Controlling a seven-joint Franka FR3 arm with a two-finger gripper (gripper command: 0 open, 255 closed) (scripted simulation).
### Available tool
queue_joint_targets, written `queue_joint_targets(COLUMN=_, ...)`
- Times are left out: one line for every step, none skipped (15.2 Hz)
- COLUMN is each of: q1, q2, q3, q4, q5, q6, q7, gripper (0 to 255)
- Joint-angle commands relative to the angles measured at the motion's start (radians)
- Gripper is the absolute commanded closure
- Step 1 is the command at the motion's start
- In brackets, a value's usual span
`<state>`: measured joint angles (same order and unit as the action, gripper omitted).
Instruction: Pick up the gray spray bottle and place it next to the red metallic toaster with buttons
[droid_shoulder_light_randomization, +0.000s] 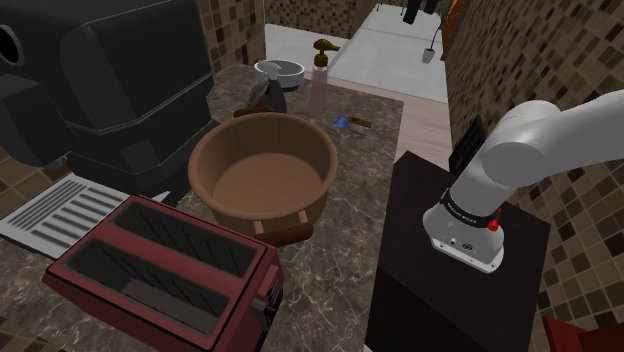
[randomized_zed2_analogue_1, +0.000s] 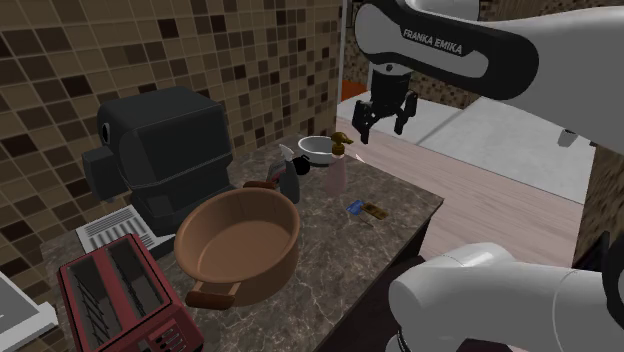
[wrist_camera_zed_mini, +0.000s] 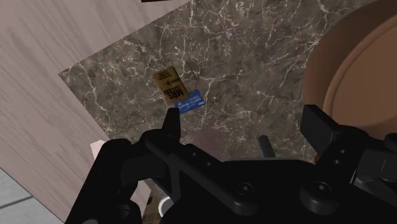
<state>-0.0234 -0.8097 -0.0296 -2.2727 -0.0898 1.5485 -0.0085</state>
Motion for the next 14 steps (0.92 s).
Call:
queue_joint_targets(q1=0.0, q2=0.0, q3=0.0, q4=0.0, q5=0.0, q6=0.0, q7=0.0, gripper=0)
queue_joint_targets(q1=0.004, q2=0.03, q3=-0.001, q4=0.001, q5=0.005, q6=0.027, q7=-0.001, gripper=0)
queue_joint_targets(q1=0.009, q2=0.06, q3=-0.001, q4=0.004, q5=0.009, q6=0.054, q7=-0.002, gripper=0)
queue_joint_targets(q1=0.013, q2=0.091, q3=-0.002, q4=0.007, q5=0.014, q6=0.08, q7=-0.003, gripper=0)
queue_joint_targets(q1=0.018, q2=0.123, q3=-0.003, q4=0.012, q5=0.019, q6=0.105, q7=-0.005, gripper=0)
queue_joint_targets(q1=0.022, q2=0.156, q3=-0.003, q4=0.019, q5=0.024, q6=0.13, q7=-0.007, gripper=0)
queue_joint_targets(q1=0.027, q2=0.189, q3=-0.003, q4=0.026, q5=0.029, q6=0.154, q7=-0.009, gripper=0)
queue_joint_targets(q1=0.031, q2=0.222, q3=-0.004, q4=0.035, q5=0.034, q6=0.177, q7=-0.012, gripper=0)
queue_joint_targets(q1=0.035, q2=0.256, q3=-0.004, q4=0.045, q5=0.039, q6=0.2, q7=-0.014, gripper=0)
queue_joint_targets(q1=0.04, q2=0.29, q3=-0.004, q4=0.057, q5=0.045, q6=0.221, q7=-0.017, gripper=0)
queue_joint_targets(q1=0.044, q2=0.325, q3=-0.004, q4=0.07, q5=0.05, q6=0.242, q7=-0.02, gripper=0)
queue_joint_targets(q1=0.048, q2=0.36, q3=-0.004, q4=0.083, q5=0.056, q6=0.262, q7=-0.023, gripper=0)
queue_joint_targets(q1=0.052, q2=0.395, q3=-0.003, q4=0.099, q5=0.061, q6=0.281, q7=-0.027, gripper=0)
queue_joint_targets(q1=0.056, q2=0.43, q3=-0.003, q4=0.115, q5=0.067, q6=0.299, q7=-0.031, gripper=0)
